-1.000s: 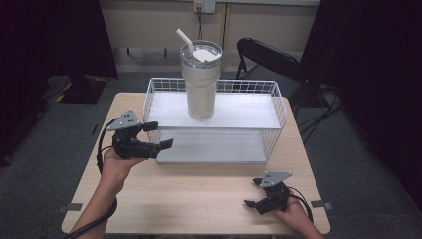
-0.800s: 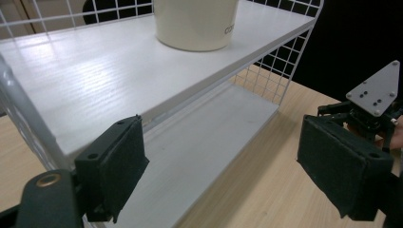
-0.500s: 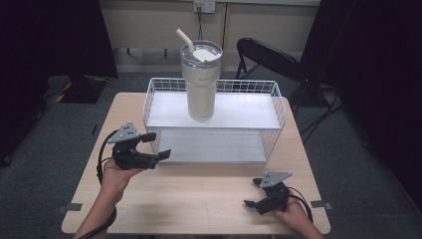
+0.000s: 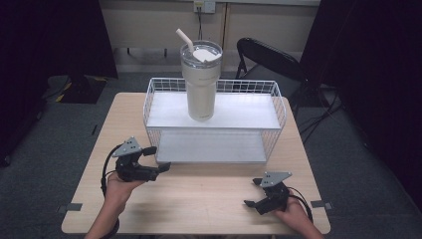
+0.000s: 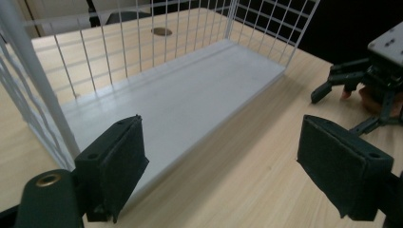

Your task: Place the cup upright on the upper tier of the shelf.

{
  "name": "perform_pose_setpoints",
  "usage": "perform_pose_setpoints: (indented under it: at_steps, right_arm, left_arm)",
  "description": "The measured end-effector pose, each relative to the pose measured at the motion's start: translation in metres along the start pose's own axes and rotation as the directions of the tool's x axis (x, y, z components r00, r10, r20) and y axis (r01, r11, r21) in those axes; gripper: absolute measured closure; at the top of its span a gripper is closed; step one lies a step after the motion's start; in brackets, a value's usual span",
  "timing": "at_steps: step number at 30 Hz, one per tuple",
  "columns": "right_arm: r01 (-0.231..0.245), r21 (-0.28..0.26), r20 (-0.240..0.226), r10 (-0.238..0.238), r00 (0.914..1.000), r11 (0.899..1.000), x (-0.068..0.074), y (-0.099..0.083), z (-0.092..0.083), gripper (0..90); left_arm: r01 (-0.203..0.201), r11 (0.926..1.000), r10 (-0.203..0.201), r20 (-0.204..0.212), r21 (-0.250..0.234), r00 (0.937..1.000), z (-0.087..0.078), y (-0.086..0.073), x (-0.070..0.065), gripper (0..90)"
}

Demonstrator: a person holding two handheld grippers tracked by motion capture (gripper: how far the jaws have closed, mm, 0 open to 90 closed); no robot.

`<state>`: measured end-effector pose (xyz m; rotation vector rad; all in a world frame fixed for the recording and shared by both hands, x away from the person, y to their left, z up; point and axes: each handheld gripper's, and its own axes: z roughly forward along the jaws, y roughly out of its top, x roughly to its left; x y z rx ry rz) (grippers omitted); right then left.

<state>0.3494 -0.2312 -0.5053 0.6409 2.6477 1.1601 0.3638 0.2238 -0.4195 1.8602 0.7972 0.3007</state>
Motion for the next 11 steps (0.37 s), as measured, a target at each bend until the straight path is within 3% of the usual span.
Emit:
perform_pose_setpoints:
  at_steps: [3, 11]
  right_arm:
    - [0.0, 0.0, 0.0, 0.0, 1.0, 1.0, 0.0, 0.0, 0.0, 13.1]
    - [0.0, 0.0, 0.0, 0.0, 1.0, 1.0, 0.0, 0.0, 0.0, 13.1]
  left_arm:
    - [0.027, 0.9995, -0.027, 0.001, 0.016, 0.9996, 0.003, -0.016, 0.002, 15.8]
    - [0.05, 0.9952, -0.049, -0.015, 0.084, 0.9987, 0.009, -0.053, 0.002, 15.7]
